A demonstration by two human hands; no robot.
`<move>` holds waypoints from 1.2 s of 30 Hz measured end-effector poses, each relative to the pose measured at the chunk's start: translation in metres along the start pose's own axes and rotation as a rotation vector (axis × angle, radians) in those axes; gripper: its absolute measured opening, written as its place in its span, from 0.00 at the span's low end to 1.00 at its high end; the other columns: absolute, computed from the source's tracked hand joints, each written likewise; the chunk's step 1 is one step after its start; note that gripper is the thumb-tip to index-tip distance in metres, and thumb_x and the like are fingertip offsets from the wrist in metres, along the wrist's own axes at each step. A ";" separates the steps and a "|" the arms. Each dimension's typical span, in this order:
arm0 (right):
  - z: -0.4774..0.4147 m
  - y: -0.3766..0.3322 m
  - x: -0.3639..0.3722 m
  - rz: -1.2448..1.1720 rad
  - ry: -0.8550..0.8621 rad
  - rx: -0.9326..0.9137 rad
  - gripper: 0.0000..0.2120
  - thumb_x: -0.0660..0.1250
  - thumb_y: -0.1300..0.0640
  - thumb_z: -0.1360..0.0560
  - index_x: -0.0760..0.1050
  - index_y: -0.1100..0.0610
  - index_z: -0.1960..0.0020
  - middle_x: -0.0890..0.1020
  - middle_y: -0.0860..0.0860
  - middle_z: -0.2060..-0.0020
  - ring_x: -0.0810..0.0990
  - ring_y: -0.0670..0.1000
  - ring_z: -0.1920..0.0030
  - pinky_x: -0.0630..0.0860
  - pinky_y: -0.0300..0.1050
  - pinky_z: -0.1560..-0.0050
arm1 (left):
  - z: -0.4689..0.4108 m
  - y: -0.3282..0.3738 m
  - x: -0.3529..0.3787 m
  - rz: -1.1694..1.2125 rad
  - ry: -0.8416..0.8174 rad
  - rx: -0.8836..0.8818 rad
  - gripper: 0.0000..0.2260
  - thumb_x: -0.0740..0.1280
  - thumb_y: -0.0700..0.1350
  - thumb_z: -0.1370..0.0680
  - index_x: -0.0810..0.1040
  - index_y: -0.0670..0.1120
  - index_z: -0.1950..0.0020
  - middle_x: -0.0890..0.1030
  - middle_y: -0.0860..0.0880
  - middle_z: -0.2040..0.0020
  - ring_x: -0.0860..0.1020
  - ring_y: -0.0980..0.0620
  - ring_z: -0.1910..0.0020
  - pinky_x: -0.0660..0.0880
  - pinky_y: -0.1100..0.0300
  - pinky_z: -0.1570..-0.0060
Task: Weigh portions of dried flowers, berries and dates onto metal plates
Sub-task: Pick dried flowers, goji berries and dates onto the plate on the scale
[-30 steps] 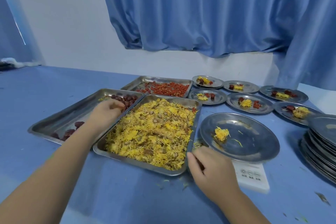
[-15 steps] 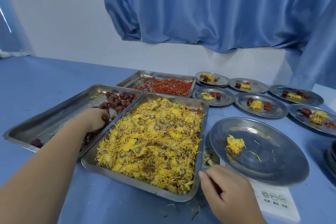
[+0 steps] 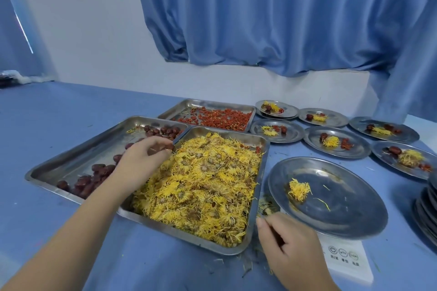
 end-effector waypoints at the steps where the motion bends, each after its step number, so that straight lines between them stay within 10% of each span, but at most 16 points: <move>1: 0.001 0.001 -0.004 -0.014 0.003 0.016 0.19 0.60 0.50 0.24 0.67 0.55 0.72 0.65 0.47 0.77 0.65 0.44 0.75 0.64 0.41 0.75 | 0.010 0.017 0.015 0.005 -0.053 0.020 0.08 0.67 0.50 0.22 0.78 0.62 0.44 0.82 0.58 0.52 0.81 0.53 0.58 0.80 0.54 0.61; 8: 0.025 0.036 -0.063 -0.109 0.105 0.210 0.19 0.63 0.53 0.25 0.66 0.58 0.72 0.66 0.50 0.77 0.67 0.46 0.74 0.62 0.38 0.71 | 0.048 0.112 0.131 -0.002 -0.329 0.252 0.10 0.68 0.46 0.22 0.79 0.59 0.43 0.78 0.63 0.51 0.75 0.71 0.60 0.71 0.74 0.67; 15: 0.032 0.078 -0.114 0.045 0.092 0.261 0.19 0.69 0.62 0.26 0.64 0.61 0.71 0.66 0.52 0.78 0.65 0.50 0.73 0.61 0.39 0.71 | 0.053 0.166 0.215 -0.212 -0.450 0.496 0.13 0.66 0.46 0.23 0.78 0.55 0.39 0.77 0.56 0.44 0.74 0.58 0.45 0.73 0.57 0.42; 20: 0.011 0.084 -0.121 0.046 0.107 0.231 0.19 0.66 0.59 0.25 0.65 0.61 0.72 0.66 0.52 0.78 0.66 0.51 0.73 0.62 0.40 0.72 | 0.051 0.176 0.232 -0.422 -0.491 0.663 0.17 0.64 0.47 0.23 0.73 0.54 0.34 0.74 0.53 0.40 0.73 0.53 0.43 0.72 0.53 0.42; 36: -0.094 0.149 -0.084 0.185 -0.219 0.250 0.13 0.59 0.47 0.24 0.72 0.51 0.64 0.77 0.46 0.70 0.74 0.46 0.66 0.73 0.44 0.65 | -0.171 0.044 0.156 -0.742 -0.286 0.145 0.08 0.62 0.45 0.21 0.79 0.50 0.46 0.80 0.51 0.48 0.79 0.54 0.52 0.78 0.54 0.46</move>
Point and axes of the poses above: each hand's wrist, its own z-axis away from the middle knuckle, its own x-axis out of the palm, y = z × x, the point moved 8 cm from there along -z, towards the middle knuckle
